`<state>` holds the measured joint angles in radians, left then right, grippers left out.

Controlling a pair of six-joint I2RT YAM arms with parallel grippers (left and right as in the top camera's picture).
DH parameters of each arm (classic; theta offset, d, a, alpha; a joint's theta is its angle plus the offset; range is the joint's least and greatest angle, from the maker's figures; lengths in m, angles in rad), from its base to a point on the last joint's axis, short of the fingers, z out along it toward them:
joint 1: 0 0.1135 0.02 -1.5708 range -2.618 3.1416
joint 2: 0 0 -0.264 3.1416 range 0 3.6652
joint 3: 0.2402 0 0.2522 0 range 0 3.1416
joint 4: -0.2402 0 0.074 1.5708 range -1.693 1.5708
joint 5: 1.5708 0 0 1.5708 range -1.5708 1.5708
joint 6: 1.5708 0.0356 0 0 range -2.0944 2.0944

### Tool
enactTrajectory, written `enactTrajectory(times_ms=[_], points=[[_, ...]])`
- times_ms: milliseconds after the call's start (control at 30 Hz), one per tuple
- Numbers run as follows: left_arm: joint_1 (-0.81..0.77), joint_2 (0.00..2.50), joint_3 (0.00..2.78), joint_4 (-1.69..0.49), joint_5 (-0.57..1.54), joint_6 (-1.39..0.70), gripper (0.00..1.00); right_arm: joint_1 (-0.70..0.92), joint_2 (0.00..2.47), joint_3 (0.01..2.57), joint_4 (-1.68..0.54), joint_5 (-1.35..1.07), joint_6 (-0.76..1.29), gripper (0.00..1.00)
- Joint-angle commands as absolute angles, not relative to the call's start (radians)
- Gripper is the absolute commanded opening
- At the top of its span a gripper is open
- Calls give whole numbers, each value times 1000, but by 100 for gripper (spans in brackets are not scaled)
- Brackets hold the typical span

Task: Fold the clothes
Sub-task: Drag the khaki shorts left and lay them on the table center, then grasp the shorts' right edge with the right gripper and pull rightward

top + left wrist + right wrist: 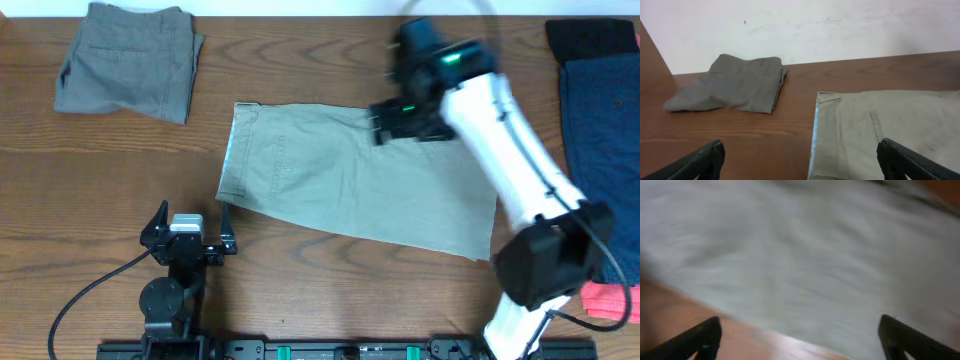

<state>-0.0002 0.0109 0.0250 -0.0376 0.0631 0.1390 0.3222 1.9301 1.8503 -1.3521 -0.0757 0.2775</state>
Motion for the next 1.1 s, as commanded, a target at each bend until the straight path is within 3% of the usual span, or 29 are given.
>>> enactTrajectory(times_ms=[0,300,467,567,833,1067], points=[[0,5,4,-64,62,153,98,214,1916,1836,-1419,42,276,99],[0,5,4,-64,62,153,98,-94,1916,1671,-1398,30,299,99],[0,5,4,-64,62,153,98,-201,1916,1517,-1285,-121,205,99],[0,5,4,-64,62,153,98,-225,1916,1417,-1206,-229,136,99],[0,5,4,-64,62,153,98,-222,1916,1234,-1052,-245,137,98],[0,5,4,-64,62,153,98,-221,1916,1108,-901,-268,141,80]])
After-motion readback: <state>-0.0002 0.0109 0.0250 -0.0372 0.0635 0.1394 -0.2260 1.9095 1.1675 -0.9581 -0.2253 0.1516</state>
